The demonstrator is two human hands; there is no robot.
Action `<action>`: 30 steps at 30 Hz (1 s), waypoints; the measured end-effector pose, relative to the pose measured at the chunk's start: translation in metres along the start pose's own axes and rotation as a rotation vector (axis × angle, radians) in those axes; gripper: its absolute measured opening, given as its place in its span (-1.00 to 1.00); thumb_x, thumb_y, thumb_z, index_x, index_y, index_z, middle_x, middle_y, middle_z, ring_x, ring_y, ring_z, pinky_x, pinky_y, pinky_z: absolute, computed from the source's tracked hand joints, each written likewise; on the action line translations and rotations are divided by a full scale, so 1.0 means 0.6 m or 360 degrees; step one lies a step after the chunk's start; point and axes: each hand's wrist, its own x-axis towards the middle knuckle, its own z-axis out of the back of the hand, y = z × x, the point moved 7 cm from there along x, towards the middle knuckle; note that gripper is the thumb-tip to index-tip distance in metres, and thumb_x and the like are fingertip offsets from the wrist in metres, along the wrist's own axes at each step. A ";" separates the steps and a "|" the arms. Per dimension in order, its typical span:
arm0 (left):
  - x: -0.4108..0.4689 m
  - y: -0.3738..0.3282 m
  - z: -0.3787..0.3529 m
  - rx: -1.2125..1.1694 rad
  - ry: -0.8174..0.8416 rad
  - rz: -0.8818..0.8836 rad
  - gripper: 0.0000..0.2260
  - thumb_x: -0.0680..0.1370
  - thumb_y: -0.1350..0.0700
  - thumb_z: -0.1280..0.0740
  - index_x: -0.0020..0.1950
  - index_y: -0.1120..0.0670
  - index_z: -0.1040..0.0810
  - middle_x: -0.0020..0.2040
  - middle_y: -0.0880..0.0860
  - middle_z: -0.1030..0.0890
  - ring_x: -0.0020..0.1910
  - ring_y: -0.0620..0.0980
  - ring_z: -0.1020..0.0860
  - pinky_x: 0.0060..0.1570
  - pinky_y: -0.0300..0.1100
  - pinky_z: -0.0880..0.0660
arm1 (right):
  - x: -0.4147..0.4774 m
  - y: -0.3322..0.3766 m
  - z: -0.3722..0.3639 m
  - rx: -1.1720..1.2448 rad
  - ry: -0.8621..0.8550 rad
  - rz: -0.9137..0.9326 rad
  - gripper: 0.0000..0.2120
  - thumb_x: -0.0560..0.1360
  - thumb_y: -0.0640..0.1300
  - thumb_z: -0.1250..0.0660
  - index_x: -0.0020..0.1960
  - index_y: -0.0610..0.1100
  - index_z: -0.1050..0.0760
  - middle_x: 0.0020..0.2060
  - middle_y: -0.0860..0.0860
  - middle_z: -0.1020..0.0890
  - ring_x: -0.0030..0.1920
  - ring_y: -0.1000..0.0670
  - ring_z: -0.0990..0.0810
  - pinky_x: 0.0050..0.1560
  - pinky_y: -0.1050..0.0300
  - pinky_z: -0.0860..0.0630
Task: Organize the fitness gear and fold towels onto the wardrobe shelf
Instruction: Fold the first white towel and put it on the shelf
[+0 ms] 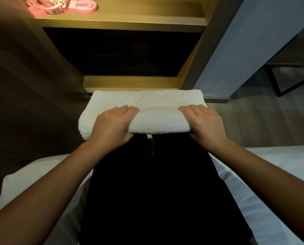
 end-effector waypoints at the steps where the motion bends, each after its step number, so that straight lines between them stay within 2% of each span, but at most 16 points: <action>1: -0.001 0.001 0.000 0.0001 0.0001 0.0013 -0.52 0.38 -0.05 -0.50 0.24 0.04 -0.52 0.05 0.02 -0.61 -0.05 0.13 -0.58 -0.20 -0.05 -0.52 | -0.003 -0.007 -0.001 -0.0013 0.0024 -0.0033 -0.56 0.38 -0.09 -0.46 0.23 -0.12 -0.51 0.05 -0.08 -0.62 -0.03 -0.19 -0.57 -0.11 0.01 -0.45; 3: -0.004 0.001 0.001 0.0008 -0.0007 0.0037 -0.50 0.34 0.00 -0.53 0.24 0.07 -0.53 0.09 0.05 -0.61 -0.04 0.16 -0.58 -0.18 -0.01 -0.54 | -0.011 -0.035 -0.013 0.0068 0.0168 -0.0193 -0.43 0.35 -0.03 -0.50 0.32 -0.07 -0.43 0.21 -0.07 -0.55 0.15 -0.17 -0.52 0.05 -0.05 -0.44; 5: -0.008 -0.006 0.002 0.0004 -0.0031 0.0010 -0.48 0.29 0.04 -0.58 0.20 0.11 -0.55 0.08 0.09 -0.62 -0.05 0.17 -0.59 -0.15 0.00 -0.57 | -0.026 -0.066 -0.035 0.0404 0.0437 -0.0403 -0.29 0.36 -0.04 -0.51 0.43 0.01 -0.29 0.44 -0.07 -0.35 0.41 -0.13 -0.33 0.34 -0.12 -0.34; 7: -0.015 -0.014 0.000 0.0017 -0.0039 -0.0054 -0.44 0.25 0.05 -0.62 0.18 0.15 -0.56 0.09 0.15 -0.63 0.01 0.19 -0.60 -0.03 0.03 -0.57 | -0.045 -0.080 -0.052 0.0868 0.0680 -0.0534 -0.23 0.41 -0.20 -0.47 0.47 0.16 -0.18 0.55 -0.01 -0.11 0.52 -0.01 -0.10 0.45 0.02 -0.17; 8: -0.018 -0.016 -0.002 0.0021 -0.0028 -0.0071 -0.42 0.24 0.05 -0.63 0.19 0.17 -0.56 0.12 0.17 -0.62 0.07 0.20 -0.60 0.07 0.06 -0.55 | -0.052 -0.085 -0.053 0.1129 0.0734 -0.0592 -0.24 0.43 -0.29 -0.41 0.44 0.25 -0.18 0.54 0.04 -0.09 0.50 0.05 -0.09 0.42 0.12 -0.19; 10: -0.022 -0.017 -0.008 0.0026 0.0035 -0.0076 -0.36 0.23 0.05 -0.64 0.25 0.19 -0.55 0.23 0.21 -0.59 0.21 0.22 -0.56 0.24 0.12 -0.45 | -0.054 -0.100 -0.049 0.1777 0.0662 -0.0847 -0.32 0.48 -0.37 -0.24 0.37 0.30 -0.28 0.47 0.11 -0.25 0.41 0.08 -0.29 0.25 0.22 -0.41; 12: -0.020 -0.018 -0.012 0.0072 0.0158 -0.0103 -0.34 0.27 -0.02 -0.61 0.29 0.17 -0.52 0.30 0.20 -0.54 0.29 0.21 -0.50 0.30 0.11 -0.39 | -0.054 -0.116 -0.060 0.2200 0.0563 -0.1302 -0.55 0.55 -0.22 -0.15 0.36 0.15 -0.37 0.32 0.04 -0.47 0.22 0.01 -0.51 0.03 0.13 -0.57; 14: -0.008 -0.019 -0.006 0.0101 0.0280 -0.0117 -0.39 0.39 -0.28 -0.39 0.28 0.09 -0.49 0.28 0.10 -0.52 0.26 0.12 -0.48 0.27 0.03 -0.39 | -0.059 -0.120 -0.082 0.2201 0.0714 -0.1730 -0.72 0.60 0.11 -0.14 0.24 0.06 -0.45 0.15 -0.06 -0.58 0.08 -0.06 -0.58 0.00 0.01 -0.58; 16: 0.016 -0.013 0.004 0.0088 0.0341 -0.0055 -0.36 0.43 -0.46 -0.05 0.15 0.02 -0.52 0.11 0.00 -0.53 0.09 0.03 -0.50 0.08 -0.04 -0.40 | -0.069 -0.116 -0.105 0.2102 0.1010 -0.1891 -0.57 0.52 0.34 -0.14 0.12 0.03 -0.47 0.05 -0.09 -0.61 0.05 -0.11 -0.59 0.04 -0.02 -0.53; 17: 0.034 -0.011 0.012 0.0067 0.0314 -0.0024 -0.35 0.43 -0.47 0.05 0.06 0.00 -0.53 0.02 -0.01 -0.53 0.01 0.02 -0.50 -0.02 -0.06 -0.37 | -0.071 -0.118 -0.111 0.2067 0.1081 -0.1923 -0.52 0.49 0.38 -0.16 0.09 0.00 -0.48 -0.01 -0.09 -0.61 -0.01 -0.09 -0.58 -0.01 0.02 -0.53; 19: 0.077 -0.015 0.021 -0.0051 0.0213 0.0022 -0.38 0.46 -0.44 0.10 -0.05 -0.01 -0.53 -0.07 -0.03 -0.51 -0.07 0.00 -0.48 -0.10 -0.10 -0.29 | -0.070 -0.128 -0.112 0.2055 0.1088 -0.1999 -0.55 0.47 0.33 -0.25 0.03 -0.05 -0.48 -0.20 -0.08 -0.59 -0.23 -0.03 -0.57 -0.29 0.14 -0.52; 20: 0.101 -0.019 0.019 -0.0149 0.0171 0.0036 -0.41 0.49 -0.42 0.06 -0.01 -0.01 -0.53 -0.02 -0.03 -0.52 -0.03 -0.01 -0.48 -0.07 -0.10 -0.29 | -0.069 -0.131 -0.109 0.2071 0.1081 -0.2026 -0.60 0.48 0.27 -0.30 0.03 -0.07 -0.49 -0.27 -0.07 -0.60 -0.34 -0.01 -0.58 -0.42 0.18 -0.50; 22: 0.142 -0.034 -0.007 -0.0329 0.0249 0.0066 -0.44 0.54 -0.34 -0.01 0.31 0.00 -0.47 0.30 0.03 -0.47 0.26 0.02 -0.41 0.19 -0.04 -0.33 | -0.067 -0.136 -0.106 0.2107 0.1095 -0.2022 -0.66 0.48 0.12 -0.37 0.10 -0.10 -0.51 -0.27 -0.07 -0.63 -0.34 -0.01 -0.62 -0.48 0.20 -0.52; 24: 0.154 -0.056 -0.061 -0.0356 0.0562 0.0069 -0.41 0.59 -0.30 0.00 0.54 -0.03 -0.19 0.57 0.02 -0.16 0.53 0.02 -0.11 0.48 0.10 -0.06 | -0.062 -0.139 -0.105 0.2245 0.1049 -0.1993 -0.61 0.39 -0.03 -0.42 0.16 -0.15 -0.51 -0.16 -0.09 -0.67 -0.15 -0.06 -0.65 -0.34 0.14 -0.60; 26: 0.141 -0.070 -0.104 -0.0300 0.0765 0.0057 -0.40 0.61 -0.29 0.09 0.59 -0.07 0.01 0.61 0.00 0.04 0.58 0.00 0.10 0.51 0.16 0.15 | -0.052 -0.139 -0.107 0.2407 0.0990 -0.1969 -0.56 0.31 -0.09 -0.44 0.16 -0.17 -0.50 -0.16 -0.11 -0.71 -0.11 -0.11 -0.68 -0.29 0.07 -0.62; 30: 0.129 -0.076 -0.113 -0.0222 0.0622 0.0001 -0.37 0.57 -0.32 0.20 0.59 -0.08 0.09 0.61 0.03 0.10 0.58 0.03 0.16 0.49 0.20 0.21 | -0.004 -0.147 -0.117 0.2199 0.0950 -0.1983 -0.54 0.39 0.21 -0.42 0.15 -0.06 -0.52 -0.06 -0.09 -0.72 -0.05 -0.12 -0.69 -0.16 -0.02 -0.57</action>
